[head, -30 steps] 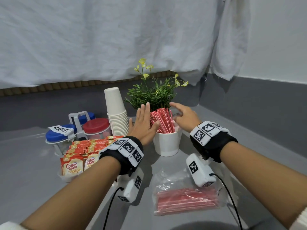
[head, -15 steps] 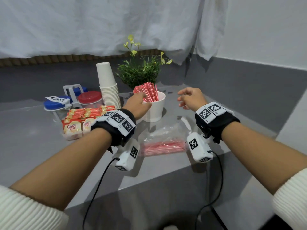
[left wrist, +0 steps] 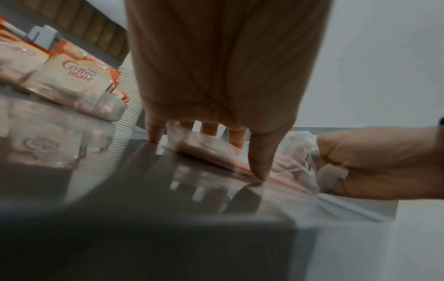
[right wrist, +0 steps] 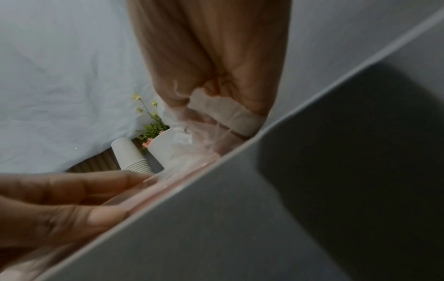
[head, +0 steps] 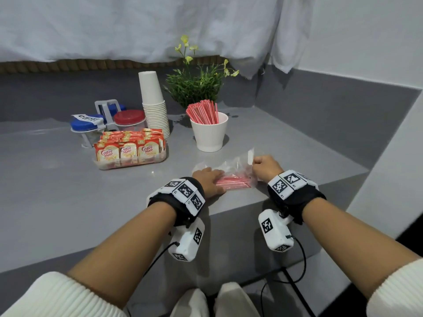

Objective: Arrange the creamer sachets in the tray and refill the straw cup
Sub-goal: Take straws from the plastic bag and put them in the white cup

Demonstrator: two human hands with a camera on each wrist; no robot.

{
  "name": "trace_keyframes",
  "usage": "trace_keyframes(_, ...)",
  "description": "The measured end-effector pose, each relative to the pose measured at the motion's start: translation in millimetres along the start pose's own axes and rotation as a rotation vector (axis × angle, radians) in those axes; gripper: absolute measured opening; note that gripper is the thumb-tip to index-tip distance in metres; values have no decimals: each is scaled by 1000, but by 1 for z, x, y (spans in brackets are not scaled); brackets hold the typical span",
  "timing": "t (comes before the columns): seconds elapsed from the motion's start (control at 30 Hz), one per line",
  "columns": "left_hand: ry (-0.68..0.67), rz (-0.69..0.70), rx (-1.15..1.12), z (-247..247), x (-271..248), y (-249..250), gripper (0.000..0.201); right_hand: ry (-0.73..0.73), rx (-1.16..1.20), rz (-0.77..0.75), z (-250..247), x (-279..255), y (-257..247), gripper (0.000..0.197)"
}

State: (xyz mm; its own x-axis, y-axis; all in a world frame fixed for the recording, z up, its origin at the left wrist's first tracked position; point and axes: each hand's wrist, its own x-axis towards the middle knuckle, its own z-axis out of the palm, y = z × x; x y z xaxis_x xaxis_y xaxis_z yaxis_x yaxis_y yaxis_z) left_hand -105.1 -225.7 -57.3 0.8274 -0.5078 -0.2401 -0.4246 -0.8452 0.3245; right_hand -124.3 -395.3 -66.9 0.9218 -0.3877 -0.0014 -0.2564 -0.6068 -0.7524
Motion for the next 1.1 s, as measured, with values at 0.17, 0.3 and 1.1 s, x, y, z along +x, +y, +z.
trace_keyframes(0.17, -7, 7, -10, 1, -5, 0, 60, -110, -131, -61, 5, -10, -6, 25)
trace_keyframes(0.3, 52, 17, 17, 6, -10, 0, 57, -177, -387, -97, 8, -11, -11, 25)
trace_keyframes(1.1, 361, -17, -332, 25, -49, -25, 13, -154, 147, -143, 19, -48, -9, 19)
